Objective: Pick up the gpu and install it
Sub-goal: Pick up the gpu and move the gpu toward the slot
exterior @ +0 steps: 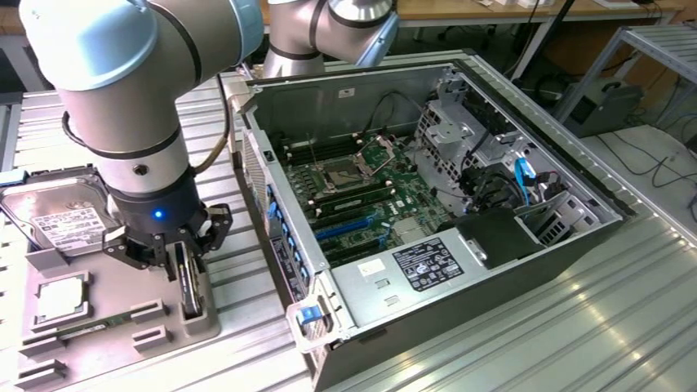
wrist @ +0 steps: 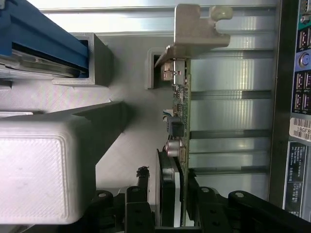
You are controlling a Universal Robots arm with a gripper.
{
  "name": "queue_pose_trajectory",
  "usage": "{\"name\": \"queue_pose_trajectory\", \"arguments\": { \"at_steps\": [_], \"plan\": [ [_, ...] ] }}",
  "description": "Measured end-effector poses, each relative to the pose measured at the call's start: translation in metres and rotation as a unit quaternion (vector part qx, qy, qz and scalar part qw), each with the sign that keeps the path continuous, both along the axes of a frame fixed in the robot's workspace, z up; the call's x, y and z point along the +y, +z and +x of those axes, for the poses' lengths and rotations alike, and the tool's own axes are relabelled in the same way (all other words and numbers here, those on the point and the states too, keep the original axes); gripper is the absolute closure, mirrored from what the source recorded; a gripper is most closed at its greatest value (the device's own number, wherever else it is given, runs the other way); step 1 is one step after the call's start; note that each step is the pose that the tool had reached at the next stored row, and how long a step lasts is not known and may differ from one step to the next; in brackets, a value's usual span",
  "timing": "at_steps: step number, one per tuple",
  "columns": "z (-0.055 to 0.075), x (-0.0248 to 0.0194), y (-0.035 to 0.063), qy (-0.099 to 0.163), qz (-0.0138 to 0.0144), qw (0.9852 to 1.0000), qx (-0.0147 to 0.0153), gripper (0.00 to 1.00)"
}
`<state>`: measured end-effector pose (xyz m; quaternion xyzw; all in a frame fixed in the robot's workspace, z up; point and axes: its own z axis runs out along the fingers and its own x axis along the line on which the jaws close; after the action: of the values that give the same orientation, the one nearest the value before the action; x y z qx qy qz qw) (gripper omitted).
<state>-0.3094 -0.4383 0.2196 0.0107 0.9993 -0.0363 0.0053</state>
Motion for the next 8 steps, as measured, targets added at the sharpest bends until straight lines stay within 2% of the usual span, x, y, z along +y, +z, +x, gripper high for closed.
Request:
{"name": "queue_pose_trajectory", "arguments": {
  "at_steps": [6, 7, 8],
  "plan": [
    [0.0000, 0.0000, 0.0032, 0.000, 0.0001, 1.0000, 0.0030, 0.59],
    [0.0003, -0.0001, 0.0037, 0.000, 0.0000, 1.0000, 0.0040, 0.59],
    [0.0007, -0.0001, 0.0046, 0.001, 0.0000, 1.0000, 0.0063, 0.59]
  ]
}}
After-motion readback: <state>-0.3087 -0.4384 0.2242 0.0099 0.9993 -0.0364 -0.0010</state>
